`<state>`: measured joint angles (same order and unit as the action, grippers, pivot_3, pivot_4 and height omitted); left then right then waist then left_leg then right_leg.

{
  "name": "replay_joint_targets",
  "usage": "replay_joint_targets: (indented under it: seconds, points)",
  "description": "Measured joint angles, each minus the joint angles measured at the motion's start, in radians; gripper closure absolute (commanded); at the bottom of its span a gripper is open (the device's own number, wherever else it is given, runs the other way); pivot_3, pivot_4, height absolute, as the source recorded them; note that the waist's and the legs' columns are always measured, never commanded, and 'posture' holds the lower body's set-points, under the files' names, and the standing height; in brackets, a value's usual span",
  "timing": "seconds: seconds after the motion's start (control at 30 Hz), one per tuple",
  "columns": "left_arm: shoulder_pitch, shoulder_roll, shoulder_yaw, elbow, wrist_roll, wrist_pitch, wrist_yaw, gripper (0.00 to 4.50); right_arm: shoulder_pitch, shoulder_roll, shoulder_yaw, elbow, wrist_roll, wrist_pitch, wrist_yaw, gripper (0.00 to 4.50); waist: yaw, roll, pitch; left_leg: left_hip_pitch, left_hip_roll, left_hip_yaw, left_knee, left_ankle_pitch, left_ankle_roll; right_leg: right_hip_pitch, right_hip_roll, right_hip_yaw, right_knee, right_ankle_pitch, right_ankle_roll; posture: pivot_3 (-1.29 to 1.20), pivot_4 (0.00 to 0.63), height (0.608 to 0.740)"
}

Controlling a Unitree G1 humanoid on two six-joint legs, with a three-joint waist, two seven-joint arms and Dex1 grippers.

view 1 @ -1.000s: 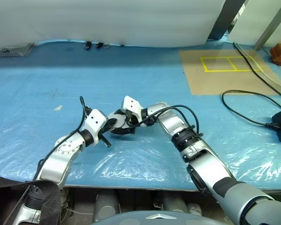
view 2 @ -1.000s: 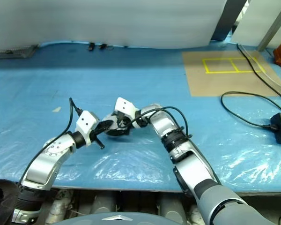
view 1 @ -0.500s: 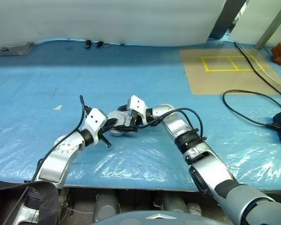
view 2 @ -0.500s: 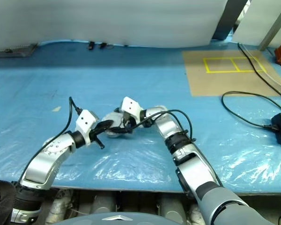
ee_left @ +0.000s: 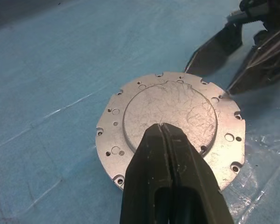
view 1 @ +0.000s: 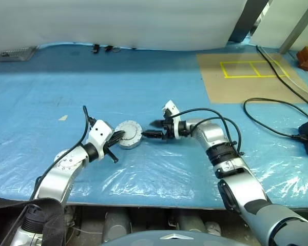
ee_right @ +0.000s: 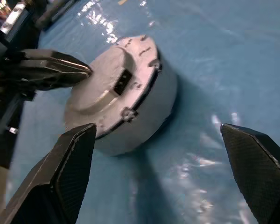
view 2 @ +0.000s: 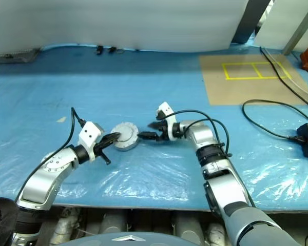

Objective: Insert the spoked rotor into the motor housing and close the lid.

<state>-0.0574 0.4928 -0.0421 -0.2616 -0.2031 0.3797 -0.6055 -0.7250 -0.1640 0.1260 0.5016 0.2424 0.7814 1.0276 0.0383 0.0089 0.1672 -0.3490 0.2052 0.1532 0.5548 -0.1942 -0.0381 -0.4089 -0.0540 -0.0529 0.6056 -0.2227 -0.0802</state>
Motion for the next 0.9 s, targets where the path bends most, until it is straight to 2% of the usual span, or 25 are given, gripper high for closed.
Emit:
replay_joint_targets:
  seconds: [0.03,0.13,0.3,0.57,0.9]
  points:
    - [0.002,0.000,0.000,0.000,0.000,0.000,0.001,4.50,-0.004,0.022,-0.028,-0.013,0.030,0.089,-0.031,0.05,0.000,0.000,0.000,0.001,0.000,0.000,0.000,0.000,0.000,0.001,0.000,0.000,0.000,-0.003,0.005,0.00,0.150,0.740]
    - [0.004,-0.001,0.000,0.000,0.000,-0.003,0.005,4.50,-0.033,0.085,-0.133,-0.007,0.109,0.305,-0.133,0.05,0.001,0.001,0.000,0.003,0.000,0.000,0.000,0.000,0.000,0.000,0.000,0.000,0.000,-0.003,0.006,0.00,0.150,0.740]
    - [0.011,-0.010,0.002,-0.001,0.000,-0.014,0.014,4.50,-0.084,0.140,-0.212,0.014,0.154,0.463,-0.262,0.05,0.004,0.001,0.000,0.002,0.000,0.000,-0.002,0.002,-0.004,-0.001,0.000,0.000,-0.001,-0.002,0.004,0.00,0.150,0.740]
    - [0.002,-0.006,0.005,0.009,0.001,-0.024,0.016,4.50,-0.113,0.211,-0.347,0.059,0.191,0.540,-0.420,0.05,0.001,0.001,0.000,0.003,-0.001,0.000,-0.008,0.003,-0.005,-0.001,0.000,0.000,-0.002,-0.002,0.001,0.00,0.150,0.740]
    - [0.006,-0.005,0.012,0.016,0.001,-0.033,0.018,4.50,-0.093,0.206,-0.407,0.054,0.257,0.603,-0.443,0.05,0.001,0.001,0.001,0.004,-0.001,0.000,-0.009,0.003,-0.006,-0.001,0.000,0.000,-0.002,-0.002,-0.001,0.00,0.150,0.740]
